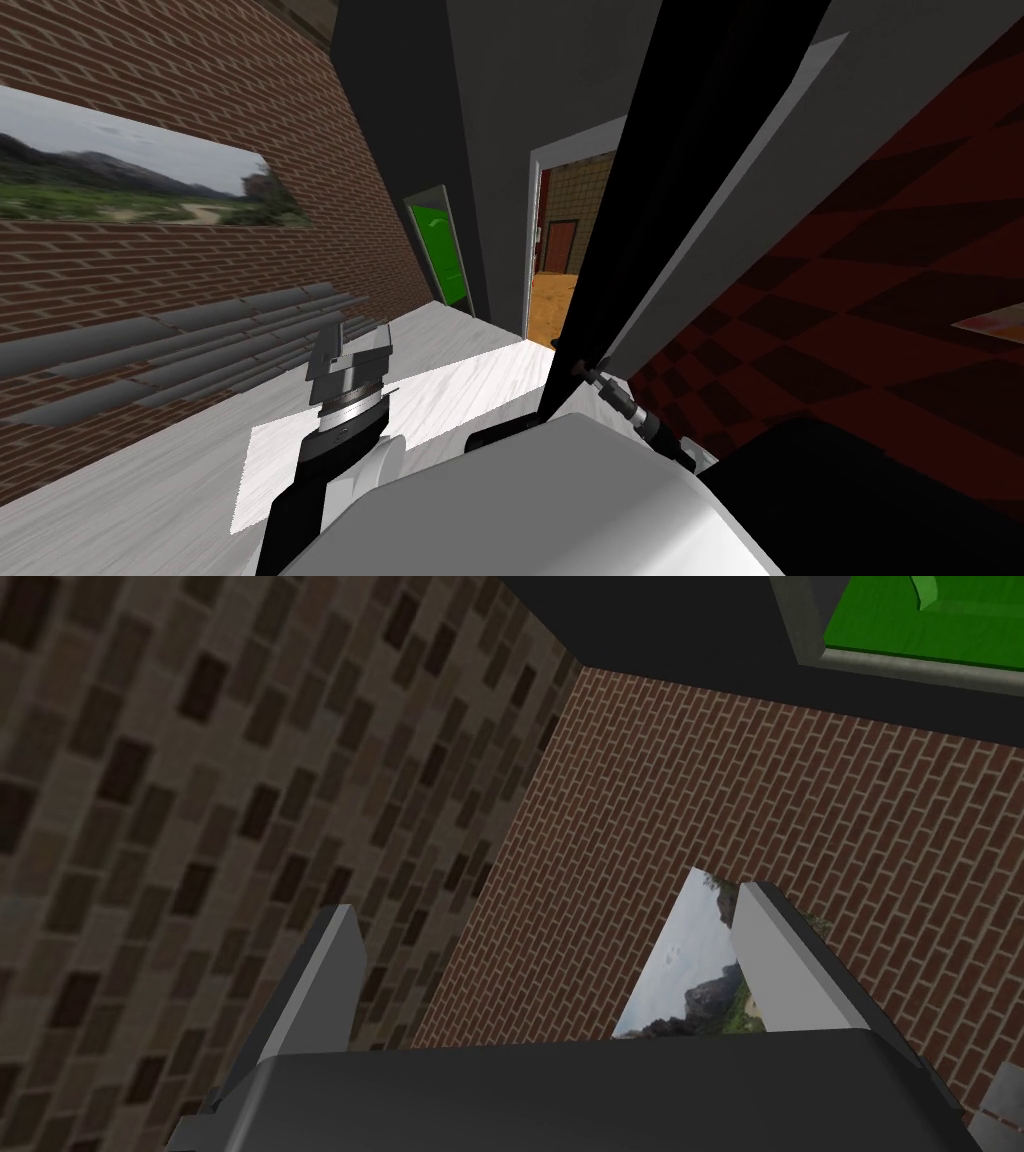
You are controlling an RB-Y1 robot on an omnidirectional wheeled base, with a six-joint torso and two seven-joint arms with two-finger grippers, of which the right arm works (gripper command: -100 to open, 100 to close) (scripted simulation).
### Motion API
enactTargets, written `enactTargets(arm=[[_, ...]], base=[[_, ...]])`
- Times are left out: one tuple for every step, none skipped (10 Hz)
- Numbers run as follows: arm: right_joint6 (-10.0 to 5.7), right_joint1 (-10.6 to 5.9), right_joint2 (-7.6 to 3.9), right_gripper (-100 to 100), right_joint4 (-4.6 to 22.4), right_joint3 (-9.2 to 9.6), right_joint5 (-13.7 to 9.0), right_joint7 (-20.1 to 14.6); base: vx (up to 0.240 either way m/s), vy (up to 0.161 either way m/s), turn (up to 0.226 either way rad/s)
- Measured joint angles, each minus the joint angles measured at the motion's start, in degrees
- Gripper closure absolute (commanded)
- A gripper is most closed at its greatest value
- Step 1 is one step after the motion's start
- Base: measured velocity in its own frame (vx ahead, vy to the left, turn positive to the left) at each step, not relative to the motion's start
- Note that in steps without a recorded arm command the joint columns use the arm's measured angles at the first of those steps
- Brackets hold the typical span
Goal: Pull the door open
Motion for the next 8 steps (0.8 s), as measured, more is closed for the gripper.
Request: enactTargets(arm=[[0.64, 0.81, -0.12, 100, -1.9, -0.14, 0.2, -0.2], [0.12, 0.38, -0.35, 100, -0.8, -0.10, 0.3, -0.1], [-0.56, 0.25, -0.69, 100, -0.4, -0.09, 0.7, 0.1], [-1.20, 0.09, -0.98, 100, -0.1, -0.09, 1.1, 0.3], [-0.88, 1.09, -1.13, 100, -2.0, -0.21, 1.4, 0.2], [-0.43, 1.86, -1.12, 100, -3.4, -0.31, 1.4, 0.0], [-1.76, 0.27, -1.28, 100, -0.5, -0.07, 1.7, 0.4], [-2.08, 1.37, -0.91, 100, -1.6, -0.02, 1.9, 0.7]], base=[[0.029, 0.030, -0.095], [0.012, 0.035, -0.150], [-0.002, 0.035, -0.181], [-0.012, 0.013, -0.091], [-0.012, -0.003, -0.012], [-0.007, -0.004, 0.004], [-0.011, -0.004, -0.003], [-0.040, -0.016, -0.002]])
